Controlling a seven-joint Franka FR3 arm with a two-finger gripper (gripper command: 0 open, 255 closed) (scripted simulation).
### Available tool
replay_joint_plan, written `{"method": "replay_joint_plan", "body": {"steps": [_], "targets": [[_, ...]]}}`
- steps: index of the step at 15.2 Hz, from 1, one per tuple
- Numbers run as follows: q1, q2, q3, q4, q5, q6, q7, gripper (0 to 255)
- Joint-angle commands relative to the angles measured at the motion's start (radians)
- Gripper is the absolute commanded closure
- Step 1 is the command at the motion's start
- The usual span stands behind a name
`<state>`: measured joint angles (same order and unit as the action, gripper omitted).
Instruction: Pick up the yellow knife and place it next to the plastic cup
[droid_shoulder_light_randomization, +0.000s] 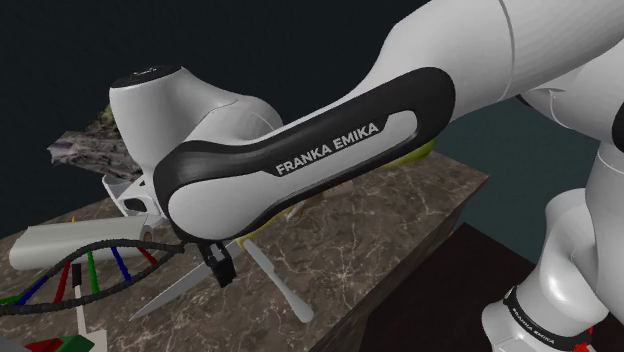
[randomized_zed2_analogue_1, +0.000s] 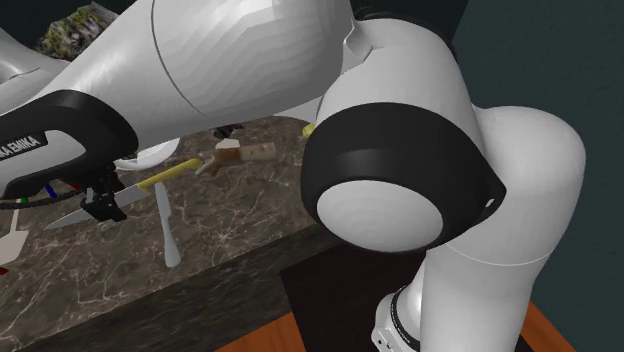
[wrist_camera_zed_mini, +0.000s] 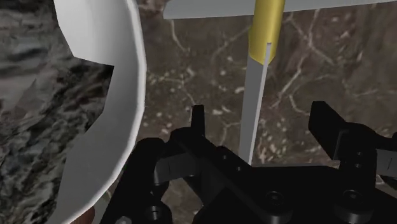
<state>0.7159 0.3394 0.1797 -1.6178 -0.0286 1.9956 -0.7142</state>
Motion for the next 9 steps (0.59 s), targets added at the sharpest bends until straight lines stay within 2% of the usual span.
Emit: {"method": "replay_joint_plan", "body": {"steps": [1, 3, 7, 9], "targets": [[-0.004, -0.004, -0.005, 0.004, -0.002, 0.002, 0.0, 0], [-0.004, -0.002, -0.005, 0.005, -0.003, 0.003, 0.0, 0], [-0.007, -0.029, -0.002, 0.093, 0.002, -0.112, -0.003, 0], [-0.007, -0.03, -0.002, 0.092, 0.002, -0.112, -0.003, 0]]}}
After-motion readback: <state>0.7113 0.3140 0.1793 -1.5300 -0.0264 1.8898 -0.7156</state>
